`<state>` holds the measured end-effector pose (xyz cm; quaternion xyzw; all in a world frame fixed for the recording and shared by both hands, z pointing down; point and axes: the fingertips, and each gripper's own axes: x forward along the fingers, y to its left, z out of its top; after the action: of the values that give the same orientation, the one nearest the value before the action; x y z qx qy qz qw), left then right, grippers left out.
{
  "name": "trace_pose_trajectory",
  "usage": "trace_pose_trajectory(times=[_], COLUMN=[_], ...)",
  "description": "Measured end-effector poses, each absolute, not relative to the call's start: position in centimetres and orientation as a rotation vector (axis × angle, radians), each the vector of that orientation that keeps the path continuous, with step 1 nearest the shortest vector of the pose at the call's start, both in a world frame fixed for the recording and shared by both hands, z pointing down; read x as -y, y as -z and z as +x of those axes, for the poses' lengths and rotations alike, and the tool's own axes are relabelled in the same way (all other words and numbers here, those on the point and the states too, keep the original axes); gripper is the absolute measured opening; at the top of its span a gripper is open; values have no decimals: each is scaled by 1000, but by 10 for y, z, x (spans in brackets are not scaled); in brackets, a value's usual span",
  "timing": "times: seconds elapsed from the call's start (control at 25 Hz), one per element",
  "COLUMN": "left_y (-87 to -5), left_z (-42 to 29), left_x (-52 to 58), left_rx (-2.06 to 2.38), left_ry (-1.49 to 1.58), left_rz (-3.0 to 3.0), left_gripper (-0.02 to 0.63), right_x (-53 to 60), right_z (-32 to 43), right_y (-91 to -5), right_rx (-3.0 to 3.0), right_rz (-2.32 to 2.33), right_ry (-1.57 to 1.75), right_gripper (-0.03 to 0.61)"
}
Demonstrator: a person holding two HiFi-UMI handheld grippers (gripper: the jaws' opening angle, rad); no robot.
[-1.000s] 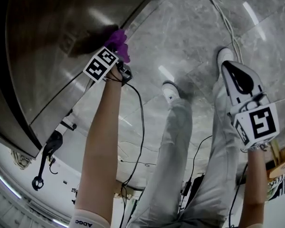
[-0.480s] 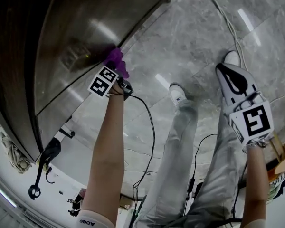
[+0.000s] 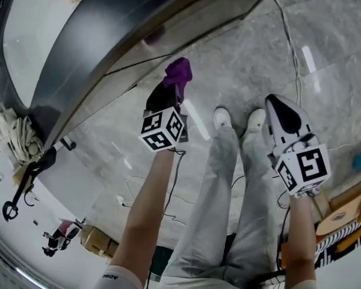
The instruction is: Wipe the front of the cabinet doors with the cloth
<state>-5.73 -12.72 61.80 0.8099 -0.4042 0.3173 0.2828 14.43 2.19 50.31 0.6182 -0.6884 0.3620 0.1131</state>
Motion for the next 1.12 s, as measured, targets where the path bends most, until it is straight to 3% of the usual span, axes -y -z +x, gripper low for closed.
trace_pose_trajectory(times=[0.6,1.12], left_y=[-422,-420], left_z=[-72,-98], left_x=[97,171], left_rx=[1352,1367], left_ry=[-448,-225], left_rz=[2206,2225], left_gripper=[60,60], right_x=[-5,34], right_z=[72,27], right_y=[-423,-432], right_rx=[2313,2259], right_rz=[1422,1550], right_ry=[-892,-910], right_gripper=[29,29])
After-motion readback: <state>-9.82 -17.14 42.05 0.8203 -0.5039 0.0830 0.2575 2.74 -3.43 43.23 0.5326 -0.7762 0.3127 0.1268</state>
